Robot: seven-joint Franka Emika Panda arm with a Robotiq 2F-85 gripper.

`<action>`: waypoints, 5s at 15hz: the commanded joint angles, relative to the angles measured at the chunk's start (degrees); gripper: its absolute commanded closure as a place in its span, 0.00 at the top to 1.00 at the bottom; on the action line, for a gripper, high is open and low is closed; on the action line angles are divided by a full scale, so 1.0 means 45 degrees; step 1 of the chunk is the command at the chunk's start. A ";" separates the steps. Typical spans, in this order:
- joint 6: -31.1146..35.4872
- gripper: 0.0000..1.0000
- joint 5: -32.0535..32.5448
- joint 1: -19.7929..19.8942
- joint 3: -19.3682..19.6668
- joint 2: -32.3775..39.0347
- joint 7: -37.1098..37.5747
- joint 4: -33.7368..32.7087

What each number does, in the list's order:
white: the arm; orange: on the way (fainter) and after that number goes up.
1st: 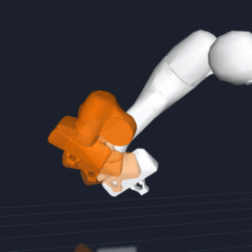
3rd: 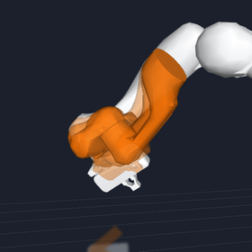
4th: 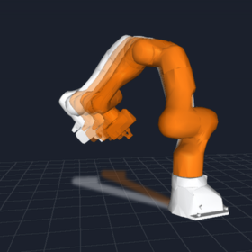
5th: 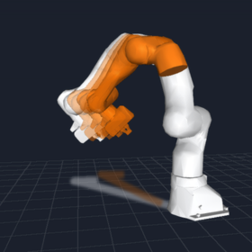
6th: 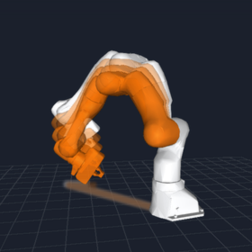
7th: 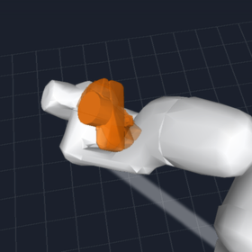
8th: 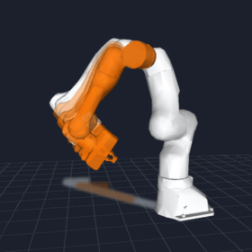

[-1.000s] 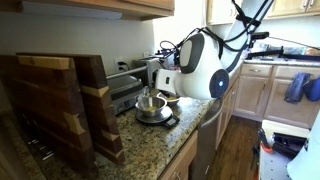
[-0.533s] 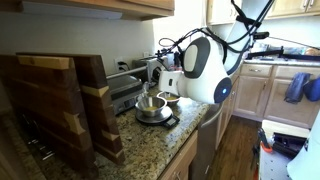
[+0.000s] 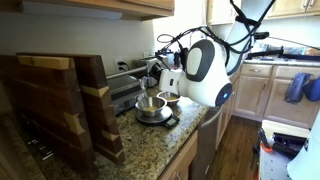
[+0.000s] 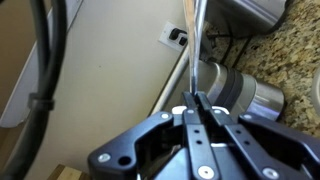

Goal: Use the spoon to put some sugar into the other bowl

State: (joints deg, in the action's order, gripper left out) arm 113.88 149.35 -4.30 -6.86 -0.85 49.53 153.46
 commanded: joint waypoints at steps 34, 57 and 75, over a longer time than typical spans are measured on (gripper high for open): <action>0.5424 0.04 -2.4467 0.2061 0.2793 0.1231 -1.2634 -0.5563; 0.3566 0.04 -3.3810 0.5482 0.3109 0.5401 -1.8784 -0.9804; 0.1644 0.83 -3.3564 0.5226 0.2863 0.5010 -1.8295 -1.0304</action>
State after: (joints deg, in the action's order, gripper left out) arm 121.74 -1.64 19.82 6.34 27.40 -33.74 102.30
